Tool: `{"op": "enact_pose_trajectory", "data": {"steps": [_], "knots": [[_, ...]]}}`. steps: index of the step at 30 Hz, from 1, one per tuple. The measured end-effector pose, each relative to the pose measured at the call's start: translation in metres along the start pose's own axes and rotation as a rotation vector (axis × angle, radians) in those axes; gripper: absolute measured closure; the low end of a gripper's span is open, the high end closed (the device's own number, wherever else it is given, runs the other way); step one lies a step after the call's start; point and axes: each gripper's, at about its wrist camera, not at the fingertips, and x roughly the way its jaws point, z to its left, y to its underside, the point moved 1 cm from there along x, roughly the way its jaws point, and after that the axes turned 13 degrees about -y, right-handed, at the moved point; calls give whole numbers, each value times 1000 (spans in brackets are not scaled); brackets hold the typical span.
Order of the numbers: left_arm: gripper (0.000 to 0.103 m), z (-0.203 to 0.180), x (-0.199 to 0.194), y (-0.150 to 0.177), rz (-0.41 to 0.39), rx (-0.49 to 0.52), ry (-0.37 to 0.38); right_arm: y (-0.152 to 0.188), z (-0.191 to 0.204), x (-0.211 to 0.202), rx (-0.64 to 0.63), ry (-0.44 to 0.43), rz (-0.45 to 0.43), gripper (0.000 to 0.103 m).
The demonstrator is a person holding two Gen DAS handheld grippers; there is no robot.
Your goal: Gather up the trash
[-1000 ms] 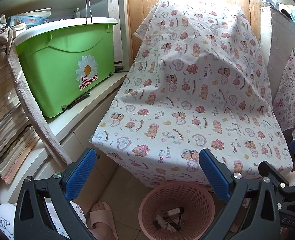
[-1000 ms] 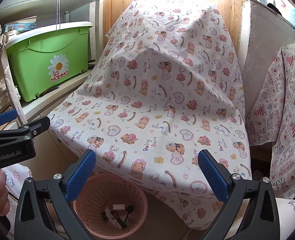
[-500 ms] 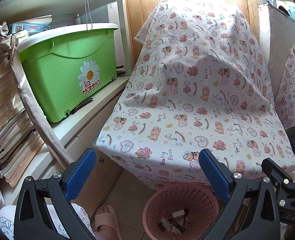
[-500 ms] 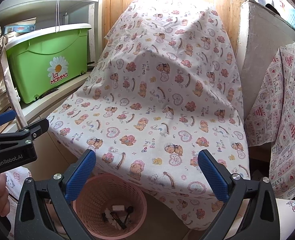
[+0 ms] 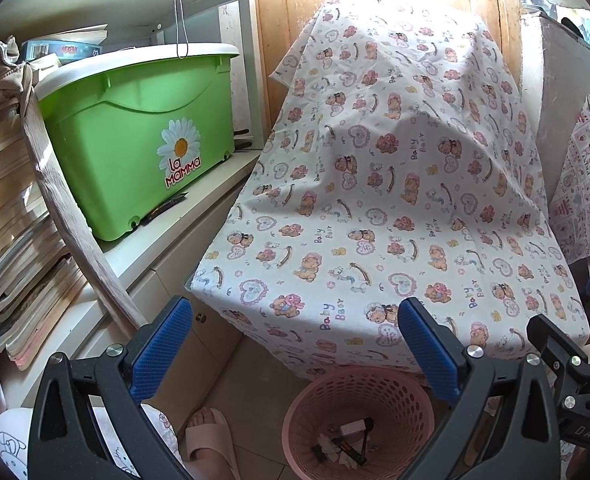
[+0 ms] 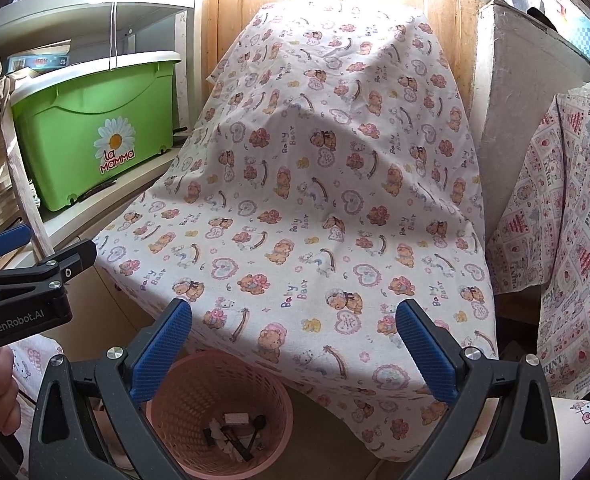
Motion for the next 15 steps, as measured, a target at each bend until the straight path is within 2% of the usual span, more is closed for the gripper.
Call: {"op": "enact_pose_trajectory", "data": {"steps": [15], "knots": [[2, -1, 1, 0, 2, -2, -3, -1, 0, -1, 2, -1, -5, 0]]}}
